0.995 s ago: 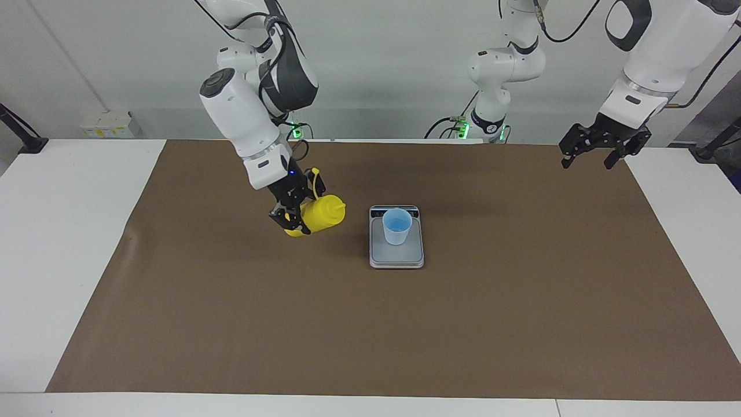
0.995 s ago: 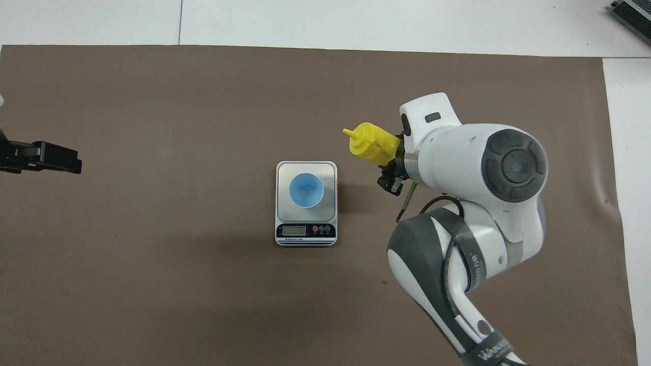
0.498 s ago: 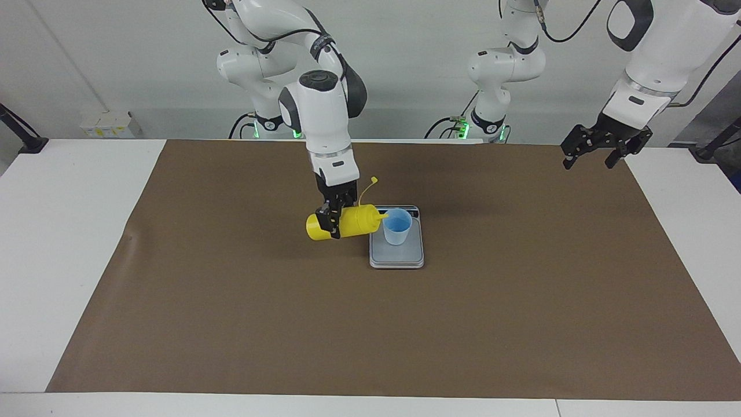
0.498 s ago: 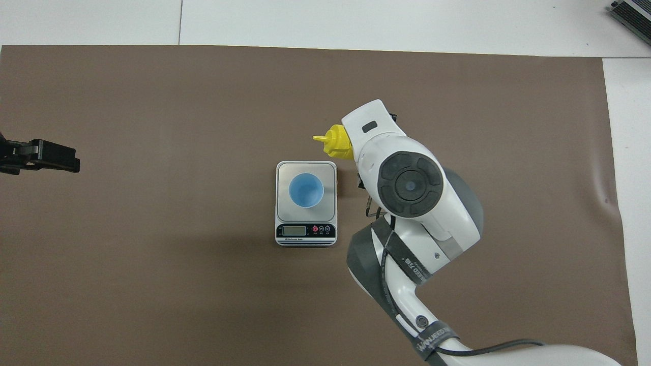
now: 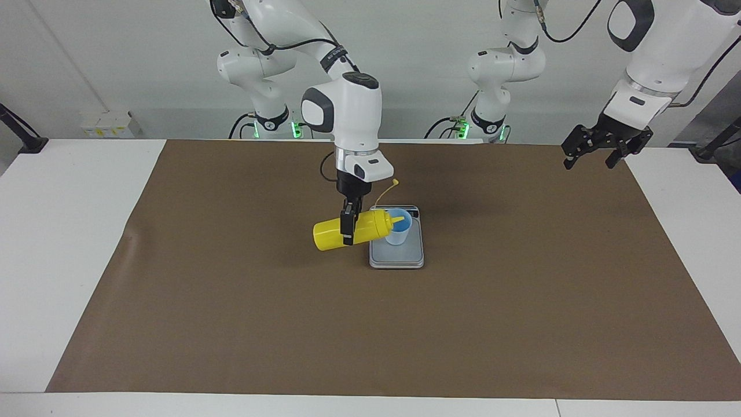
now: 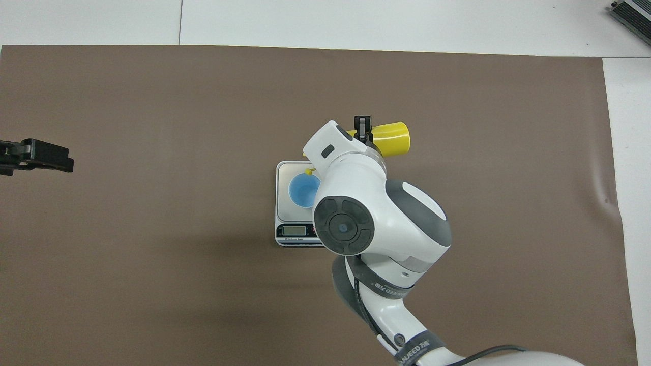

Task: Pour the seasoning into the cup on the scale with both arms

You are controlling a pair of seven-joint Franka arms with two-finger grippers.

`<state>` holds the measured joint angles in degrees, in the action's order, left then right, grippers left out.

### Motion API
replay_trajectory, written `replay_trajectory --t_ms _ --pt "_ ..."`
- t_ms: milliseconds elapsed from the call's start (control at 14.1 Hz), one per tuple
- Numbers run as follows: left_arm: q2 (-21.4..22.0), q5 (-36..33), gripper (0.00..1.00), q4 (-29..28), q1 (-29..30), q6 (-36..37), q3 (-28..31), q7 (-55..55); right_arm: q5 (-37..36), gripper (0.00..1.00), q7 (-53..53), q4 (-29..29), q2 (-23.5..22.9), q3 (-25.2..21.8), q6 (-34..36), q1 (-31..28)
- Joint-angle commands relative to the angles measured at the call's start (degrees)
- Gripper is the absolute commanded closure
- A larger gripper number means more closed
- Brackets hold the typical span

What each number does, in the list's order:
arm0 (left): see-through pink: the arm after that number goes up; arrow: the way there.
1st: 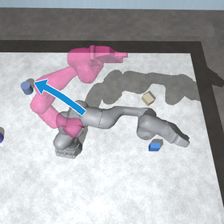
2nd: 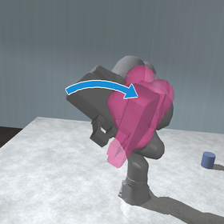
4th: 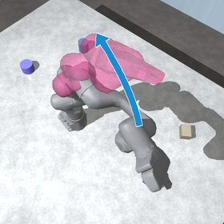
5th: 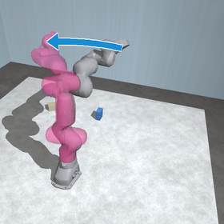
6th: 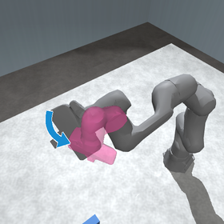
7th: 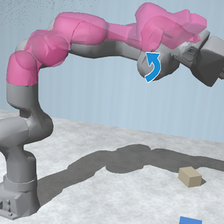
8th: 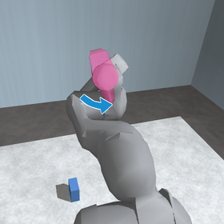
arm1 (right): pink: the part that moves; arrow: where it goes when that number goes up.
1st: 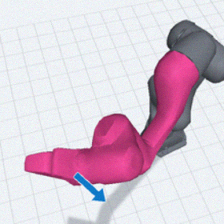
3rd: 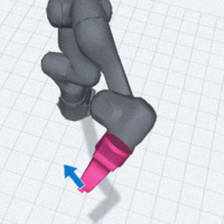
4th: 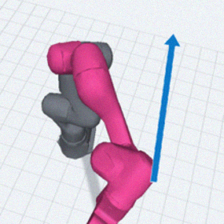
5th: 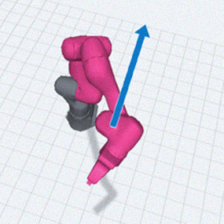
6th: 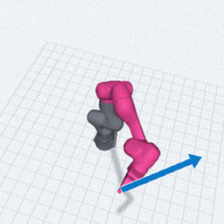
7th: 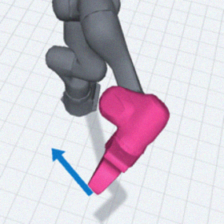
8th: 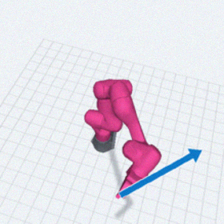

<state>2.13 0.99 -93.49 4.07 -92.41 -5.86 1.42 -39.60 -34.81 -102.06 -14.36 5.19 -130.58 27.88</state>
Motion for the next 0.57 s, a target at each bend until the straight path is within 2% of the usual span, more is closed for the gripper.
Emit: replay_trajectory --t_ms 0,498 --pt "1.56 -0.99 0.0 -1.96 0.14 -0.57 -0.12 0.6 -8.8 1.0 -1.39 0.99 -1.02 0.09 1.91 0.86" --pt "1.56 -0.99 0.0 -1.96 0.14 -0.57 -0.12 0.6 -22.09 1.0 -6.66 -0.68 -3.22 0.17 3.14 3.5"
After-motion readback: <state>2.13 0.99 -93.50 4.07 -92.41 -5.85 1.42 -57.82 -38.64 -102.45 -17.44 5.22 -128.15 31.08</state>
